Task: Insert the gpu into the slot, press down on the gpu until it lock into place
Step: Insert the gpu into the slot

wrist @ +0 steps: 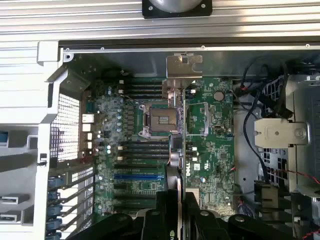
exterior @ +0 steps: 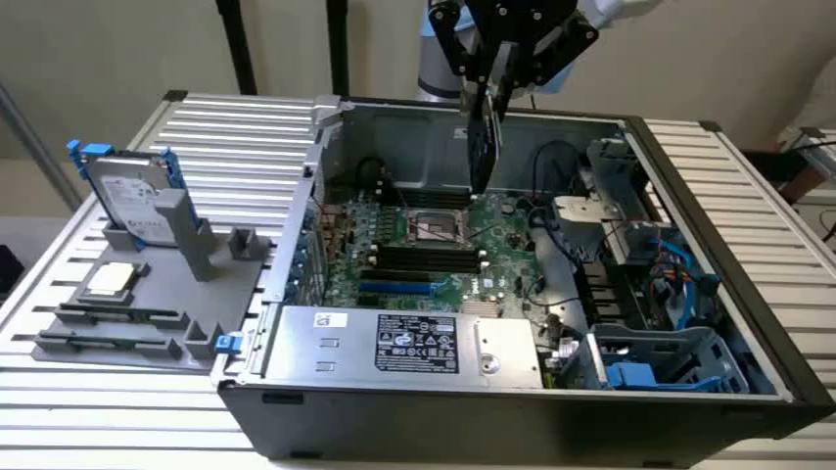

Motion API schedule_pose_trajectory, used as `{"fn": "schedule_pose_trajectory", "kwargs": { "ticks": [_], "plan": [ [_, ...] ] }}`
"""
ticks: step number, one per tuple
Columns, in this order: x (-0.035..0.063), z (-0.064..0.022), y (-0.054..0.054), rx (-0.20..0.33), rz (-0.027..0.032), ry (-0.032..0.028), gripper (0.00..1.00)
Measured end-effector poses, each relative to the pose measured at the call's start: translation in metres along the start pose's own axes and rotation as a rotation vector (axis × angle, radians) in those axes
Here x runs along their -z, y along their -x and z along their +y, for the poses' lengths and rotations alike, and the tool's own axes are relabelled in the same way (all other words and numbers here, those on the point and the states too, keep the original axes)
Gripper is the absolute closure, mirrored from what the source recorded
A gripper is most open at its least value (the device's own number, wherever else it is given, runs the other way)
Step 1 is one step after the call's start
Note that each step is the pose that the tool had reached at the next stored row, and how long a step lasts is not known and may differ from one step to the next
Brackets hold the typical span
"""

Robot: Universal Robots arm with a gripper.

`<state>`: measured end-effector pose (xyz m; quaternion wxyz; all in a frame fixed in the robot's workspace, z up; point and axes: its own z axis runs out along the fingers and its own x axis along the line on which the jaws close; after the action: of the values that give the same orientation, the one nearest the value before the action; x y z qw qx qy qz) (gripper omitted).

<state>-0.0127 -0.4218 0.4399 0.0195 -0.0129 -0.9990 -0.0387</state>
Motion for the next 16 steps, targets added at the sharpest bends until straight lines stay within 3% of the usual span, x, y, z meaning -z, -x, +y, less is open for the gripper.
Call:
{"fn": "schedule_pose_trajectory", "kwargs": {
  "ticks": [16],
  "plan": [
    [0.0, 0.0, 0.0, 0.006, 0.0005, -0.0003, 0.74]
  ]
}}
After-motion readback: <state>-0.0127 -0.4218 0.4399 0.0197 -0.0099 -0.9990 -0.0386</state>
